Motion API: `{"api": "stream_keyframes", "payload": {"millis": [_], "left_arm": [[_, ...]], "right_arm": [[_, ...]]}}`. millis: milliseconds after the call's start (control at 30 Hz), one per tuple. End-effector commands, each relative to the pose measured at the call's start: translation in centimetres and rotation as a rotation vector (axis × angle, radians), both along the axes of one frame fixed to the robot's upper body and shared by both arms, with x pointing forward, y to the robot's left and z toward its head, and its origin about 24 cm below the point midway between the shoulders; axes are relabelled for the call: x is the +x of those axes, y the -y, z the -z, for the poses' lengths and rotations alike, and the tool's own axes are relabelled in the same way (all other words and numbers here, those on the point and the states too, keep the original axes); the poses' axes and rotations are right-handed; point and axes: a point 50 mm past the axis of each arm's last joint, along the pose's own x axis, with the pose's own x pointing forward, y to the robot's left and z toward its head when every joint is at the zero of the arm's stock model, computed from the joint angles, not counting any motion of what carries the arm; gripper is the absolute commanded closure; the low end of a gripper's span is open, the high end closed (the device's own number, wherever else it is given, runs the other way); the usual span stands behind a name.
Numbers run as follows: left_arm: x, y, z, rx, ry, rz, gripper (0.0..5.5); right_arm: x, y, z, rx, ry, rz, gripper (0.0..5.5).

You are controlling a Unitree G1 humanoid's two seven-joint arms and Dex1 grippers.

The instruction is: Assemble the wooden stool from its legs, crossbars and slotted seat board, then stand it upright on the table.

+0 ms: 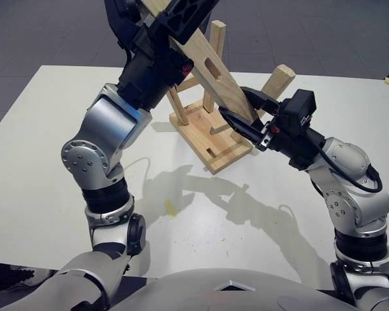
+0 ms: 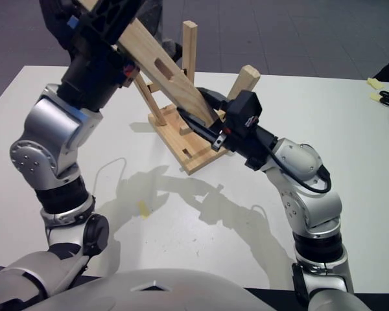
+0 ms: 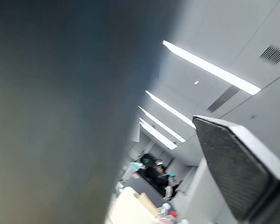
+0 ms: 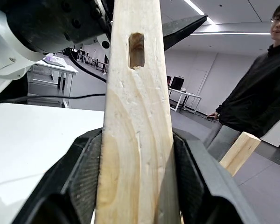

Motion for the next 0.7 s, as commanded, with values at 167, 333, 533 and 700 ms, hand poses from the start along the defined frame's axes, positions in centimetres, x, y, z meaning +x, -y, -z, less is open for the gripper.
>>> {"api": "stream_keyframes", "payload": {"millis": [167, 333, 533, 700], "left_arm": [[-0.1, -2.4, 1.1, 0.160, 0.010, -0.138, 2.10], [-0.7, -2.6, 1.4, 0.167, 0.010, -0.130, 2.95], [-1.0, -3.3, 0.7, 0.153, 0.039, -0.146, 3.92], [-0.8, -2.9, 0.3, 0.142, 0.054, -0.149, 4.41]], "right_arm": [[-0.2, -0.1, -0.4, -0.038, 0.040, 0.012, 3.44], [-0.2, 0.1, -0.3, -0.045, 0.046, 0.032, 3.44], [-0.1, 0.3, 0.1, -0.056, 0.037, 0.047, 3.44], [0.0, 0.3, 0.2, -0.061, 0.038, 0.048, 3.44]]}}
